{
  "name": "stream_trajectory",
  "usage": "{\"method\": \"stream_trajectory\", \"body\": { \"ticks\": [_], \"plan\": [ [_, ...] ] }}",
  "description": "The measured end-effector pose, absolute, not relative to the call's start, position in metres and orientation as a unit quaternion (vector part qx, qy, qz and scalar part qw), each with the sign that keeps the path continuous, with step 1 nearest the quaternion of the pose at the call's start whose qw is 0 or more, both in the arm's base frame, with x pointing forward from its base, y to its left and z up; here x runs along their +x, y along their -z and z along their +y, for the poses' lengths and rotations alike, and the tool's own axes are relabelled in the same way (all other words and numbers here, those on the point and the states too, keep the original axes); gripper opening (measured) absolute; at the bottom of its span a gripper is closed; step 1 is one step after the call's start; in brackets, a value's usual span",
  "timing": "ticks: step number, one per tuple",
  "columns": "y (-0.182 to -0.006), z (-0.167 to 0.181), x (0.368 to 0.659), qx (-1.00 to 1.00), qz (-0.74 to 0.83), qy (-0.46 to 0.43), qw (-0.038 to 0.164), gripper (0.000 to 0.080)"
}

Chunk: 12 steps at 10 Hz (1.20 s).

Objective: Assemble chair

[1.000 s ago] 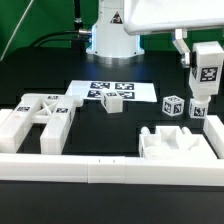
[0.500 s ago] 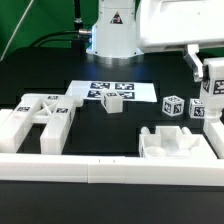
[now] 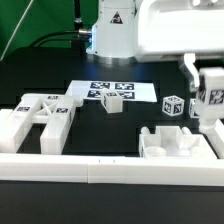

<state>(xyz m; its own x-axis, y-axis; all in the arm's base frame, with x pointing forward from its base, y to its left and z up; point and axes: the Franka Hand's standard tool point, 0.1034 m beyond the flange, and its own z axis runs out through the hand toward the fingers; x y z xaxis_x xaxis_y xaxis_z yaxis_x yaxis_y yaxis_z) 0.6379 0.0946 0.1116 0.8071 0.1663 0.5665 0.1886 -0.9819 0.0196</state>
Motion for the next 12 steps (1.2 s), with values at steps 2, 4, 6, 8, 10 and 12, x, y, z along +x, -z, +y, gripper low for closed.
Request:
{"method": "stream_trajectory", "body": {
  "ticks": [2,4,6,8,10,12],
  "plan": [
    [-0.116,0.09,0.643,-0.951,-0.1,0.292,0.016,0.0287],
    [-0.114,0.091,0.643,-0.951,-0.1,0.291,0.016,0.0287],
    [-0.109,0.094,0.642,-0.95,-0.103,0.294,0.016,0.0287],
    [-0.101,0.095,0.642,-0.951,-0.106,0.291,0.015,0.0287],
    [-0.093,0.095,0.642,-0.952,-0.106,0.286,0.015,0.0287],
    [-0.09,0.095,0.641,-0.952,-0.106,0.286,0.015,0.0287]
  ]
}}
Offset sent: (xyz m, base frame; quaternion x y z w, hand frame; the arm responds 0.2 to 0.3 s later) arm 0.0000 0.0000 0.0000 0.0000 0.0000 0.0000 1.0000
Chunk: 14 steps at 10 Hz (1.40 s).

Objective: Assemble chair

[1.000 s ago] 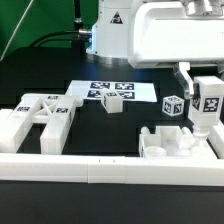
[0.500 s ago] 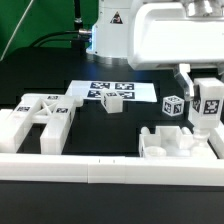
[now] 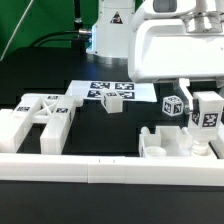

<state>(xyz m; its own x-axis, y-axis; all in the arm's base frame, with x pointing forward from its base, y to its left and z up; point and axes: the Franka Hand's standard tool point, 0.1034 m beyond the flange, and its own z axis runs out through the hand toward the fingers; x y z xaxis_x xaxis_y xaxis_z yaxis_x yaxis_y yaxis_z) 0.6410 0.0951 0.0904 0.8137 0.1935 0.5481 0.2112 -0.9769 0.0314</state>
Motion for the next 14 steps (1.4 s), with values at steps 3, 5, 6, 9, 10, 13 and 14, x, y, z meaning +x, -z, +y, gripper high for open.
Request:
{"method": "stream_trajectory", "body": {
  "ticks": [3,5,6,9,10,13,14],
  "plan": [
    [-0.09,0.095,0.643,-0.952,-0.107,0.288,0.015,0.0287],
    [-0.09,0.095,0.644,-0.951,-0.107,0.29,0.015,0.0287],
    [-0.089,0.096,0.643,-0.951,-0.107,0.29,0.015,0.0287],
    [-0.085,0.1,0.638,-0.951,-0.109,0.287,0.017,0.0287],
    [-0.082,0.101,0.636,-0.952,-0.11,0.285,0.017,0.0287],
    [-0.076,0.098,0.635,-0.95,-0.111,0.293,0.015,0.0287],
    [-0.076,0.098,0.635,-0.949,-0.111,0.294,0.014,0.0287]
  ]
}}
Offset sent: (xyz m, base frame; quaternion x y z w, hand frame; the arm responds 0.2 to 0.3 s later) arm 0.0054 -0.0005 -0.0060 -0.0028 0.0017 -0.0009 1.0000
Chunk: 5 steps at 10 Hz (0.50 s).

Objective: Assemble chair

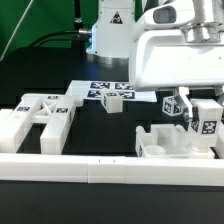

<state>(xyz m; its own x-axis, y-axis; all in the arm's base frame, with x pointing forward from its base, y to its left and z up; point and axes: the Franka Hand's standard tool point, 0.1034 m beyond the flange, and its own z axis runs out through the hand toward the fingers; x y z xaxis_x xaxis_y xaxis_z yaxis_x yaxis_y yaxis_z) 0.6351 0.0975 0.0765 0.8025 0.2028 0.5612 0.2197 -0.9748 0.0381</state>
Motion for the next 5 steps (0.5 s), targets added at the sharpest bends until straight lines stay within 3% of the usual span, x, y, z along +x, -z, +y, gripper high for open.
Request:
{"method": "stream_trajectory", "body": {
  "ticks": [2,4,5],
  "plan": [
    [-0.0765,0.0976,0.6351,-0.949,-0.111,0.294,0.014,0.0289],
    [-0.0766,0.0977,0.6353,-0.949,-0.111,0.294,0.014,0.0604],
    [-0.0795,0.1005,0.6358,-0.95,-0.113,0.289,0.016,0.0637]
  ]
}}
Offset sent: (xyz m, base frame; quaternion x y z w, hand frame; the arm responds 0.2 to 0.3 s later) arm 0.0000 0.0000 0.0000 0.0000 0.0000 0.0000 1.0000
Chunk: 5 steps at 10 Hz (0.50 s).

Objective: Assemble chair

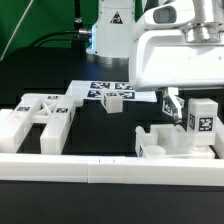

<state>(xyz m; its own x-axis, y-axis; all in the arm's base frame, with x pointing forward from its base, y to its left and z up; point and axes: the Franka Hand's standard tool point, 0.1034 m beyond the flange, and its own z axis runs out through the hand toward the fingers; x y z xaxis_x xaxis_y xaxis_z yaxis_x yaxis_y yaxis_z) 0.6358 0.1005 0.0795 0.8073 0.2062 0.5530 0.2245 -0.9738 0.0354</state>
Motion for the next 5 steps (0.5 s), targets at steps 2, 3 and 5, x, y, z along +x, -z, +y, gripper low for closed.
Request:
{"method": "stream_trajectory", "body": {
  "ticks": [2,3,5],
  "plan": [
    [-0.091,0.102,0.638,-0.952,-0.115,0.284,0.017,0.0647],
    [-0.098,0.1,0.639,-0.953,-0.116,0.278,0.017,0.0647],
    [-0.113,0.098,0.641,-0.956,-0.116,0.269,0.017,0.0649]
  ]
}}
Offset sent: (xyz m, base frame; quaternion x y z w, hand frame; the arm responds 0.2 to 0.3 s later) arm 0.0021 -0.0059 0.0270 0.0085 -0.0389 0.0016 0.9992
